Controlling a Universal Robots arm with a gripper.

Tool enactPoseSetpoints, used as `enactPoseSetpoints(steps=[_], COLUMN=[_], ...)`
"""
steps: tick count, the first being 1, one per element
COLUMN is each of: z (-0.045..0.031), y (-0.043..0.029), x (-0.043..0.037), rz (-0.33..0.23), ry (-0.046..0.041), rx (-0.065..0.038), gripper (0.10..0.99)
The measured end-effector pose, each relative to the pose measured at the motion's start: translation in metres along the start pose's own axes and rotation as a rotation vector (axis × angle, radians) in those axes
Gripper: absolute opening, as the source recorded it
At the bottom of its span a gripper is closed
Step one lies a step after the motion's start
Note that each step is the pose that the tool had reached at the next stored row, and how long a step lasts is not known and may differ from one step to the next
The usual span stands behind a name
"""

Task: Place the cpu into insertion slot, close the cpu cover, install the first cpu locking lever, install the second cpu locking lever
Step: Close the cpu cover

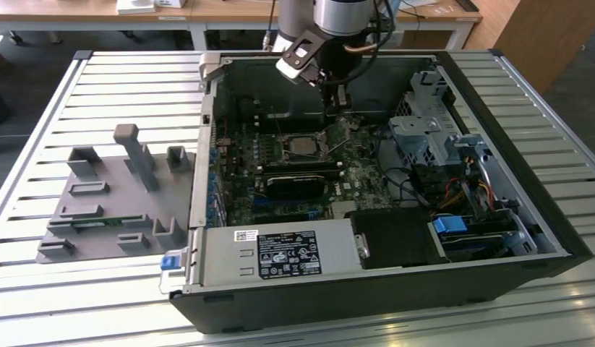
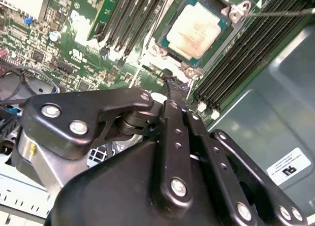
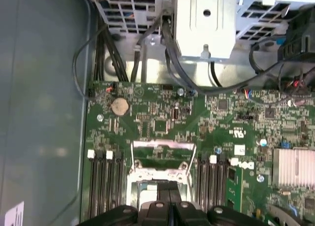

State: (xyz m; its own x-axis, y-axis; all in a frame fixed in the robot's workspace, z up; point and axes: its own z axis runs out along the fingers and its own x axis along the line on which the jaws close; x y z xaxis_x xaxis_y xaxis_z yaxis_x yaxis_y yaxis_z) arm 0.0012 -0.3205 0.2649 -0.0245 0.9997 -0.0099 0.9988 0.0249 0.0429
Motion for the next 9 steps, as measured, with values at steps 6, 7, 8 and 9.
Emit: enactPoseSetpoints(steps=[6, 7, 8, 9], z=[0.0012, 0.0015, 0.0021, 0.0027], y=[0.0079, 0.0095, 0.0113, 0.0131], x=[0.0022, 0.0022, 0.0023, 0.0023], rz=[0.017, 0.017, 0.017, 0.017], ry=[-0.0009, -0.0008, -0.0007, -0.0008], rx=[0.0, 0.0, 0.001, 0.002], gripper=[0.106, 0.106, 0.106, 0.106])
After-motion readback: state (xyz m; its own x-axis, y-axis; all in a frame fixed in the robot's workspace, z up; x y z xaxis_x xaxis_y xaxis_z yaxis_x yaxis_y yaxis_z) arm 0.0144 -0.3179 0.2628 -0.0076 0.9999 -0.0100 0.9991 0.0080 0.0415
